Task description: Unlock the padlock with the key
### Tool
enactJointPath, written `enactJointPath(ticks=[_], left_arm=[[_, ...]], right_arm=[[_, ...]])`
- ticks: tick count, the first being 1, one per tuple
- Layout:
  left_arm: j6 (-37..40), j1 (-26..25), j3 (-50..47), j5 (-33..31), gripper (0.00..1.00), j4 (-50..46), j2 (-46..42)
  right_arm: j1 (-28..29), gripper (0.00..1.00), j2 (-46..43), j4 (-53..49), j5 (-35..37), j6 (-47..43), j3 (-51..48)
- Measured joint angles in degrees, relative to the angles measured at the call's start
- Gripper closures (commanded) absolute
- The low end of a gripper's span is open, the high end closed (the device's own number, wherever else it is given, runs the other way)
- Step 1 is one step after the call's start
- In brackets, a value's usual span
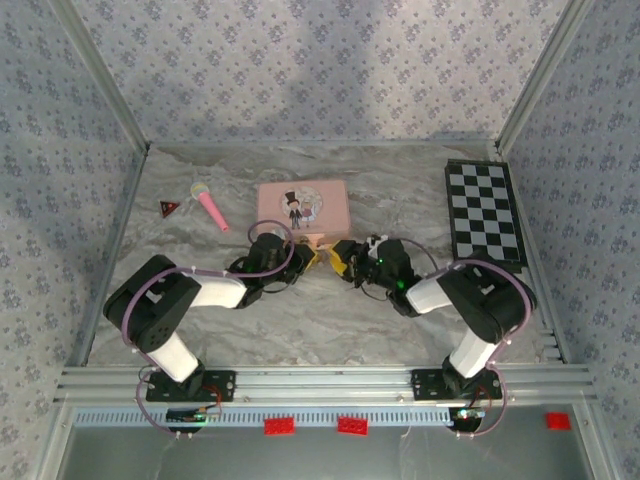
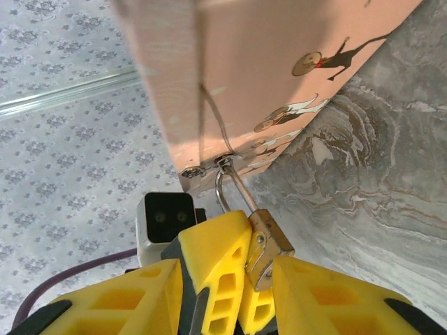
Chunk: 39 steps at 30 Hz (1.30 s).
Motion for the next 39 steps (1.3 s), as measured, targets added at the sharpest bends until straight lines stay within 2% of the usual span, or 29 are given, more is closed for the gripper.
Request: enactJointPath(ticks=[3, 8, 11, 15, 19, 26, 32, 39], left_arm=[[0.0, 0.1, 0.0, 0.2, 1.0, -1.1, -0.3], [0.2, 0.8, 0.0, 1.2, 1.0, -3.6, -1.6], [0.6, 1.2, 0.0, 1.7, 1.0, -5.0, -2.3], [0.9, 1.5, 0.0, 1.9, 1.0, -6.4, -3.0], [1.0, 1.7, 0.0, 2.3, 1.0, -6.9, -3.4], [1.0, 1.9, 0.0, 2.7, 1.0, -8.9, -4.5], [1.0, 1.9, 0.0, 2.7, 1.0, -9.9, -5.3], [1.0, 1.9, 0.0, 2.9, 1.0, -10.3, -5.3]], right_arm=[[-1.0, 0.61, -6.0, -9.3, -0.7, -7.1, 0.2], [-0.7, 0.63, -15.9, -30.1, 1.5, -26.2, 4.3], [1.6, 0.65, -19.4, -37.8, 5.0, -39.2, 6.8], [7.3, 0.63, -20.3, -41.5, 12.0, -56.4, 7.5], [13.9, 0.61, -20.3, -38.1, 20.2, -71.4, 3.9], [17.8, 0.61, -17.1, -29.3, 31.6, -91.4, 0.2], [19.5, 0.64, -12.3, -21.6, 33.2, -103.3, 0.1], [19.8, 0.68, -6.4, -15.2, 33.4, -111.3, 0.1]])
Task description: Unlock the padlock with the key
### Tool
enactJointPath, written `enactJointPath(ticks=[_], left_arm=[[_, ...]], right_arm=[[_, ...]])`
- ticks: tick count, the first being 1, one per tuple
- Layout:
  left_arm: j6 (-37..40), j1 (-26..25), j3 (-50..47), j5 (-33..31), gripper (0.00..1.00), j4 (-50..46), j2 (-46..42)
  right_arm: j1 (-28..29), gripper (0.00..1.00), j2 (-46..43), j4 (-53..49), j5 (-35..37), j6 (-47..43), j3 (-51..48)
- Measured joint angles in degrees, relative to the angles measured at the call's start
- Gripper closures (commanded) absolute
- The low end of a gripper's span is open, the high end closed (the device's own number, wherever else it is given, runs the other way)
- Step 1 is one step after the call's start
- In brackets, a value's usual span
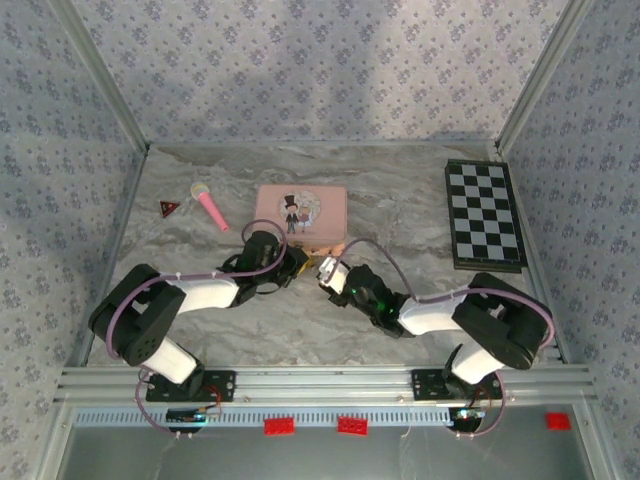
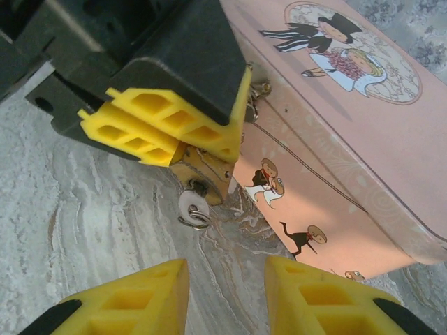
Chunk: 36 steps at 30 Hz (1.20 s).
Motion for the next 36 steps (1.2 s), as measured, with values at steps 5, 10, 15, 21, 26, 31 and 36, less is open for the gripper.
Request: enactJointPath(ticks=[5, 10, 15, 21, 26, 31, 36], left_arm=[[0.0, 0.0, 0.0, 0.0, 1.0, 0.0, 0.0], [0.0, 0.0, 0.0, 0.0, 1.0, 0.0, 0.0], [-0.2, 0.0, 0.0, 0.0, 1.0, 0.1, 0.0], [-0.5, 0.0, 0.0, 0.2, 1.0, 0.5, 0.0], [-0.6, -0.2, 0.0, 0.4, 1.0, 0.9, 0.0], [-0.6, -0.2, 0.0, 0.4, 1.0, 0.9, 0.0], [-0.7, -0.6, 0.0, 0.4, 1.0, 0.9, 0.0]], right_arm=[[0.3, 0.68, 2.5, 1.6, 0.0, -1.9, 0.3], [0.7, 0.7, 3.6, 3.3, -0.7, -2.3, 1.0], [1.2, 0.71, 4.9, 3.8, -0.7, -2.3, 1.9], [1.3, 0.75, 5.9, 4.5, -0.6, -2.3, 2.0], [1.3, 0.77, 6.2, 5.5, 0.3, -1.3, 2.0], [1.4, 0.79, 6.8, 7.0, 1.5, 0.6, 2.6], [1.7, 0.8, 7.5, 8.0, 2.3, 2.1, 2.7]])
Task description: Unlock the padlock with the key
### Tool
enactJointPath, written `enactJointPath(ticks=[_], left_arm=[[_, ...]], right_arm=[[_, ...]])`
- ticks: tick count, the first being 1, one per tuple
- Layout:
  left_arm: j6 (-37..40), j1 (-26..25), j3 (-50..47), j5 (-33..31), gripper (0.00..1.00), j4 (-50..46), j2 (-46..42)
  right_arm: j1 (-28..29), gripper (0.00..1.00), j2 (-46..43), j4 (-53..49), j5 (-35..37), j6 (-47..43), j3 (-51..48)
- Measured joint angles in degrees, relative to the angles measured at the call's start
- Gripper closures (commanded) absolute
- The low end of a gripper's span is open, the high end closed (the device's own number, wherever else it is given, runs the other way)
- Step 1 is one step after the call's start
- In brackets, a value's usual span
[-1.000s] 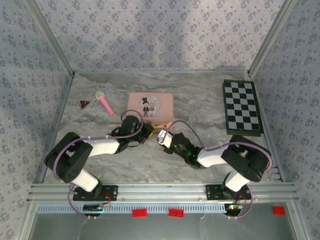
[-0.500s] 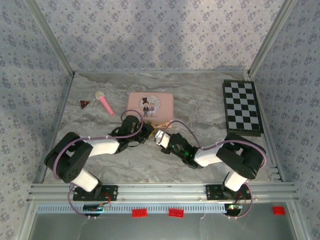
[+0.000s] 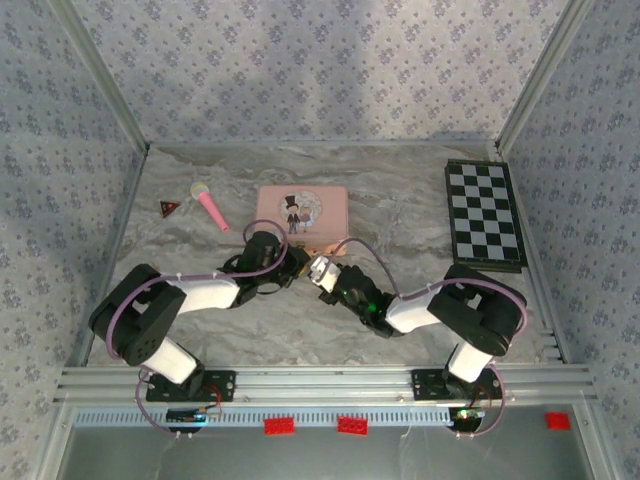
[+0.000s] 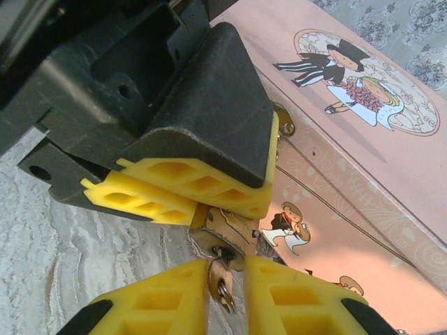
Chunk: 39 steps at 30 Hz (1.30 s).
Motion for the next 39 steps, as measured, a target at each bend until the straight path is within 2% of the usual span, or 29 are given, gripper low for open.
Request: enactJointPath(ticks=[13, 26, 39], left_arm=[[0.0, -0.2, -0.1, -0.2, 1.0, 0.1, 0.0], [0.0, -0.2, -0.3, -1.1, 1.0, 0.2, 0.0], [0.0, -0.2, -0.3, -1.3, 1.0, 0.4, 0.1]], right_arm=[[0.5, 0.89, 0.6, -0.6, 1.0, 4.3, 0.5], [0.6, 0.96, 0.6, -2.9, 1.0, 19.1, 1.6], [-0.7, 1.0, 0.5, -1.3, -1.9, 32.4, 0.5]])
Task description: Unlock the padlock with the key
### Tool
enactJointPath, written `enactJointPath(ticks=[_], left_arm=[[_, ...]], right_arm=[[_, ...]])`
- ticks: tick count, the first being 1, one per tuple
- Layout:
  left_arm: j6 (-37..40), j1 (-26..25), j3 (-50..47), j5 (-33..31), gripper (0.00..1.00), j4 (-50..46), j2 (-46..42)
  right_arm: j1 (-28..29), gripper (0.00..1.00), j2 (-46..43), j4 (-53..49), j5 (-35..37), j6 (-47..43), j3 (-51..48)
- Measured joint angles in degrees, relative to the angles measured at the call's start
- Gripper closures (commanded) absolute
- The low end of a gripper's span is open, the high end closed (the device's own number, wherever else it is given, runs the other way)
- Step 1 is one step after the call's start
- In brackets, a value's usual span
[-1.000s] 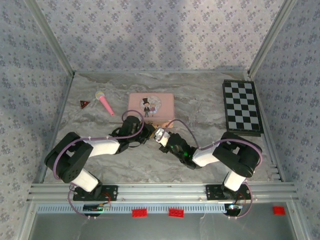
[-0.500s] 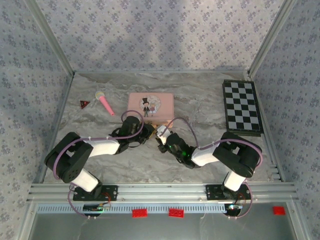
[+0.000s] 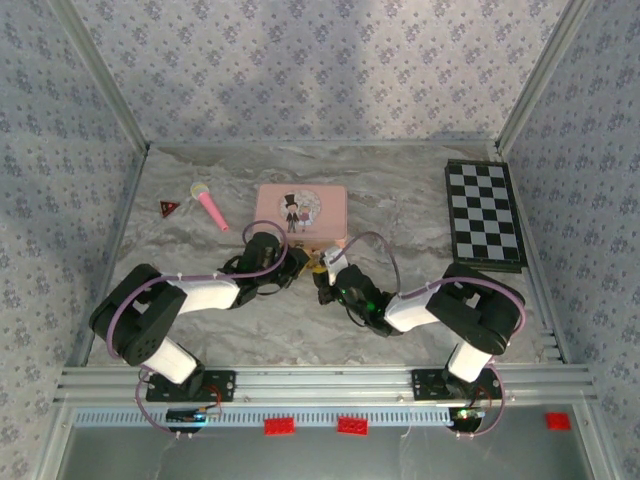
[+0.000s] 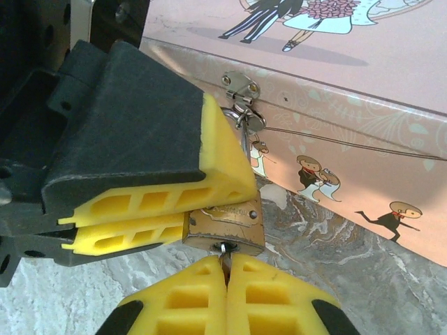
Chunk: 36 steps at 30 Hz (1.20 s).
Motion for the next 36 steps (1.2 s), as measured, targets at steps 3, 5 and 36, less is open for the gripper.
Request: enactJointPath(ticks=[3, 5, 36], left_arm=[[0.0, 0.0, 0.0, 0.0, 0.9, 0.0, 0.0], [0.0, 0.0, 0.0, 0.0, 0.77, 0.0, 0.0], [36.0, 20.4, 18.1, 4.0, 0.15, -36.7, -11.7]], right_arm=[[-0.2, 1.0, 0.0, 0.5, -0.6, 1.7, -0.3], [-0.3, 1.0, 0.0, 0.7, -0.7, 2.5, -0.3], [-1.6, 1.0, -0.1, -0.7, -1.0, 13.8, -2.1]])
